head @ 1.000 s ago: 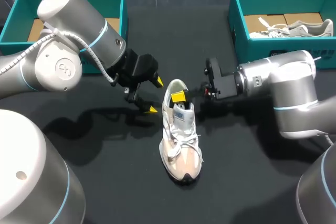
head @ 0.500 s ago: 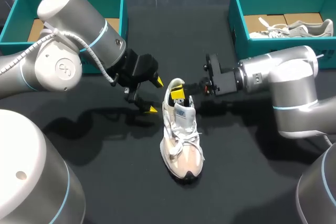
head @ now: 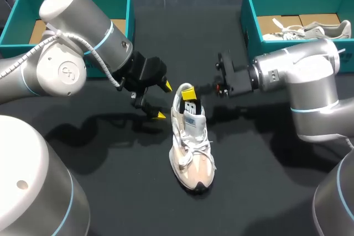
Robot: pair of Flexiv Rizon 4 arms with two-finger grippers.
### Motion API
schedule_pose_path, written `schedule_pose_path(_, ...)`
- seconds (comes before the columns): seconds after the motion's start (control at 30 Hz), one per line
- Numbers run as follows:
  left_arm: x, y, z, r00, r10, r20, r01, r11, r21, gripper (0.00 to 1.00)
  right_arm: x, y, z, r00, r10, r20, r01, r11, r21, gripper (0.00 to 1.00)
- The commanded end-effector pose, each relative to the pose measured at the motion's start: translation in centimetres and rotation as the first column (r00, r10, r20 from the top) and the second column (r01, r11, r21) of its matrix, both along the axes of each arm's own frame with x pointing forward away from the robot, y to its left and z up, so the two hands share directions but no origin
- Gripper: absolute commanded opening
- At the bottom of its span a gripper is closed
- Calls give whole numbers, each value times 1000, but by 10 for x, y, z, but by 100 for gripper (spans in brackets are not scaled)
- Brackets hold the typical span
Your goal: Take the shoe out of the shoebox, open the shoe tongue, remove and reinsert the insole, then place the shoe into the shoebox
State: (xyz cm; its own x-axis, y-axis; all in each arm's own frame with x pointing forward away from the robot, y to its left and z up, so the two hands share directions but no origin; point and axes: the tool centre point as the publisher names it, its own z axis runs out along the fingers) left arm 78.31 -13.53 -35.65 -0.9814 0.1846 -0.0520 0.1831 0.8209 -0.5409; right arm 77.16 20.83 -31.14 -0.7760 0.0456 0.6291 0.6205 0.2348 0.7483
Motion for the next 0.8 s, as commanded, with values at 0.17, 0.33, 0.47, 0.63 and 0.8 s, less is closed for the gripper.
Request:
schedule_pose_path(0.17,-1,0,0,1000,0,2,0,1000,1,100,-11,4,-17,999,-16,-39,16,1000,20,0)
schedule_pose_path(0.33,-1,0,0,1000,0,2,0,1000,1,100,-10,1,-1,1000,-29,2,29,1000,4,42)
schedule_pose_path(0.47,1,-4,15,999,-38,27,39,999,-36,100,-8,-1,7,999,-27,16,28,999,-27,50)
schedule_pose_path(0.63,3,-5,41,993,-94,74,99,993,-68,100,-8,-8,14,999,-36,18,37,997,-67,49)
schedule_pose_path(0.8,4,0,58,986,-135,95,142,987,-78,100,-9,-19,17,999,-49,5,49,994,-100,48)
